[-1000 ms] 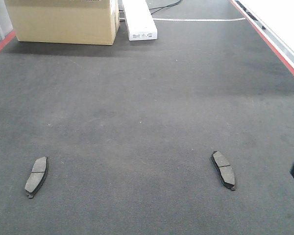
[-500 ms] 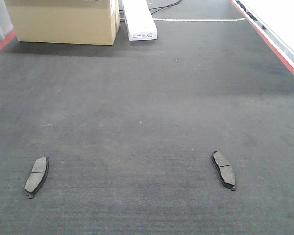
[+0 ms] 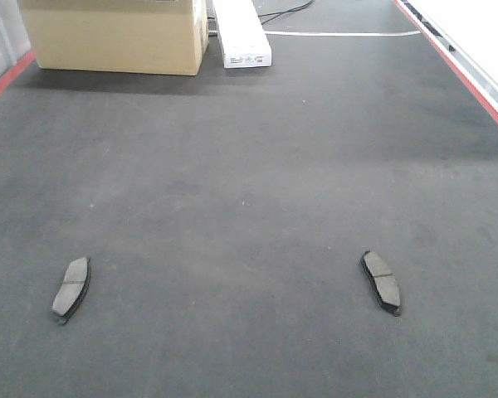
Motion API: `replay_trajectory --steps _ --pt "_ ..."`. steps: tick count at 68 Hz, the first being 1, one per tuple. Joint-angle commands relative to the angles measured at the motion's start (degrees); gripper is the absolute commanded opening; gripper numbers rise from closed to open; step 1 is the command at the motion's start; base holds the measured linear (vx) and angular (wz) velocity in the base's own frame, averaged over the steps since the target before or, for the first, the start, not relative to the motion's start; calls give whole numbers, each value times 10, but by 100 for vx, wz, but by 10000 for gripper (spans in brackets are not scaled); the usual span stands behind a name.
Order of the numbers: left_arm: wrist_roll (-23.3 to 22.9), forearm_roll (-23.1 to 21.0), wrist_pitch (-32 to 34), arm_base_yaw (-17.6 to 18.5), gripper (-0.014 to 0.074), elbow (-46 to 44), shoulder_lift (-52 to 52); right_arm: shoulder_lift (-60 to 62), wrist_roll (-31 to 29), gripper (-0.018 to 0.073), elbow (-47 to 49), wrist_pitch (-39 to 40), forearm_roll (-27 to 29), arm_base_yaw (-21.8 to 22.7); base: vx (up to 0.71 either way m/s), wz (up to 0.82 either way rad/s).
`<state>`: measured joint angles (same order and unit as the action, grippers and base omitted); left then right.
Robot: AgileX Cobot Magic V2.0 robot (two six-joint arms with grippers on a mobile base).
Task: Move and align brake pads A on conveyor
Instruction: 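Back the base away from the conveyor with both grippers empty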
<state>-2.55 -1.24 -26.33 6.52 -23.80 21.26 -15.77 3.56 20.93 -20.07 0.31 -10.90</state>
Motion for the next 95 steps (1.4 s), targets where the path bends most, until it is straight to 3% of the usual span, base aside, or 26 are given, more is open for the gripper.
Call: replay_trajectory --steps 1,95 --pt "1 -4 43 2 355 -15 5 -6 -5 524 14 40 -3 1 -11 4" --pt "1 -4 43 2 355 -15 6 -6 -5 524 14 39 -3 1 -34 -1"
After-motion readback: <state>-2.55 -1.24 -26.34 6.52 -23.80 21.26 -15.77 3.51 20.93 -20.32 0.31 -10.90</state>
